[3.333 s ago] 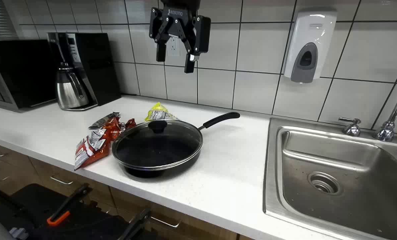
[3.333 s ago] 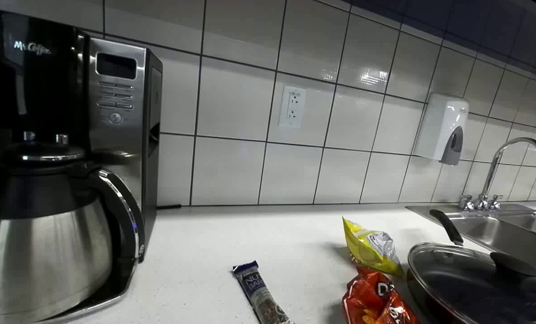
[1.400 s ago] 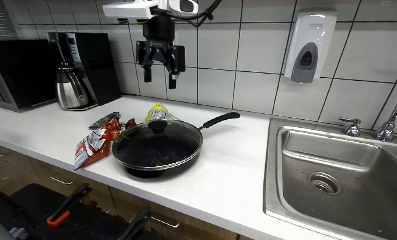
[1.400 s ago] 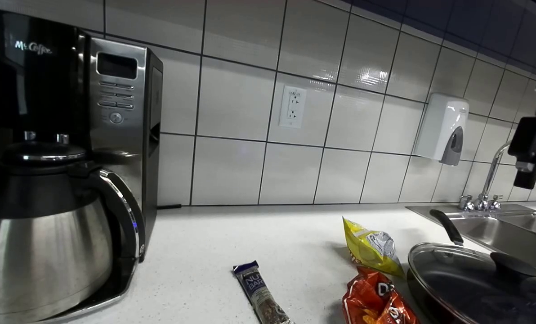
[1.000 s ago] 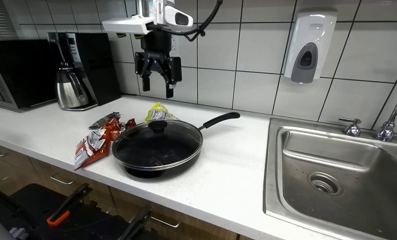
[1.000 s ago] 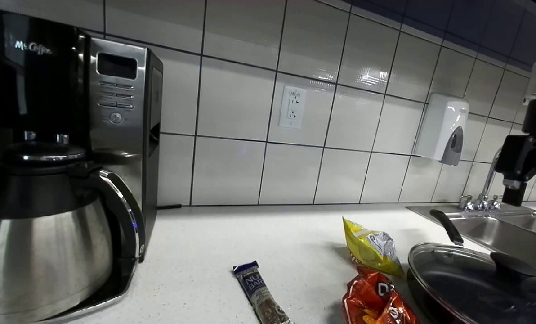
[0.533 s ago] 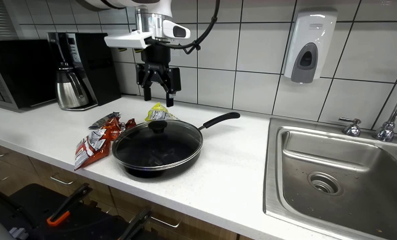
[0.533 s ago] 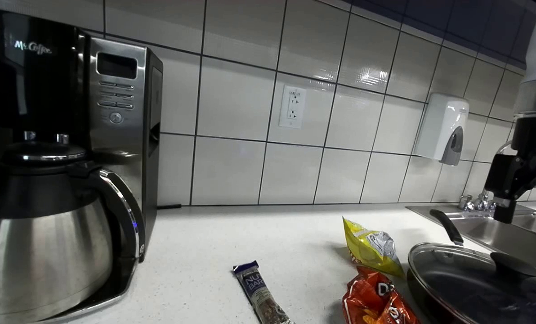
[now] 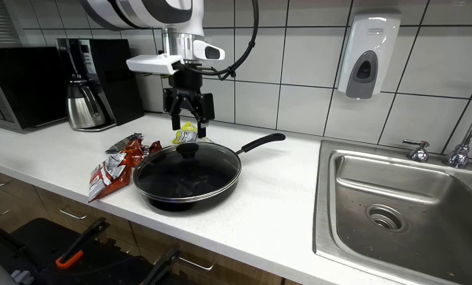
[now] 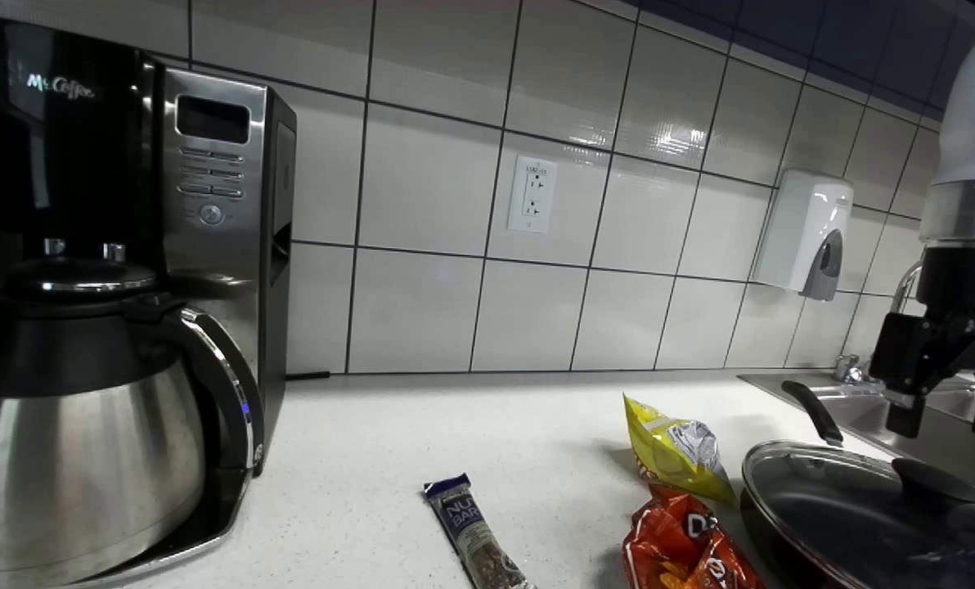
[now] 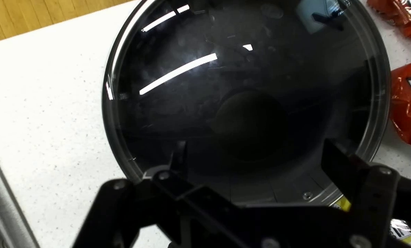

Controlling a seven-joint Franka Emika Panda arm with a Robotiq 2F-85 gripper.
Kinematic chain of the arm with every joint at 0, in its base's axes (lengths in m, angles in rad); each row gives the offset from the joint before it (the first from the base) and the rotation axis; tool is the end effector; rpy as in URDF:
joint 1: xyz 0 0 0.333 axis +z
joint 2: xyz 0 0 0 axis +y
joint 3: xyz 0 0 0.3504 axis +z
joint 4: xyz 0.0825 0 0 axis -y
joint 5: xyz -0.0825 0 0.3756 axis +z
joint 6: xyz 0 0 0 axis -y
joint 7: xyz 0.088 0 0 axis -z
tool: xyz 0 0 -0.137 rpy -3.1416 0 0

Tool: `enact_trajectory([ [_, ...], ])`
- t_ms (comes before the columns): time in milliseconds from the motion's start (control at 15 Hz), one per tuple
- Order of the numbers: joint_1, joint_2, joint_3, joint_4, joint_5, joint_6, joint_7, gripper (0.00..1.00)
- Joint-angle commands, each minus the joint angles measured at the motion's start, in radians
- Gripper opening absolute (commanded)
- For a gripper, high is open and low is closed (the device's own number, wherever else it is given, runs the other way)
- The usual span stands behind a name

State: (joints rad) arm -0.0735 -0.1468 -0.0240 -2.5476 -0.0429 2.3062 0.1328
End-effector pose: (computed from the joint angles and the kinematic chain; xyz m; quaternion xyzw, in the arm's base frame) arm 0.4173 -0.0425 0.3255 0.9938 -0.0995 -0.0470 0.0143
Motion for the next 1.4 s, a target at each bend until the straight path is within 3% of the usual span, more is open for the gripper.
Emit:
enact_trajectory([
  [0,0.003,0.037,0.009,-0.006,-0.051,0.050,0.054,1.00],
  [600,0.030,0.134,0.005,0.012,-0.084,0.107,0.049,1.00],
  [1267,0.040,0.133,0.001,0.001,-0.095,0.101,0.054,1.00],
  [1333,0.040,0.132,0.001,0.001,-0.094,0.101,0.052,0.75],
])
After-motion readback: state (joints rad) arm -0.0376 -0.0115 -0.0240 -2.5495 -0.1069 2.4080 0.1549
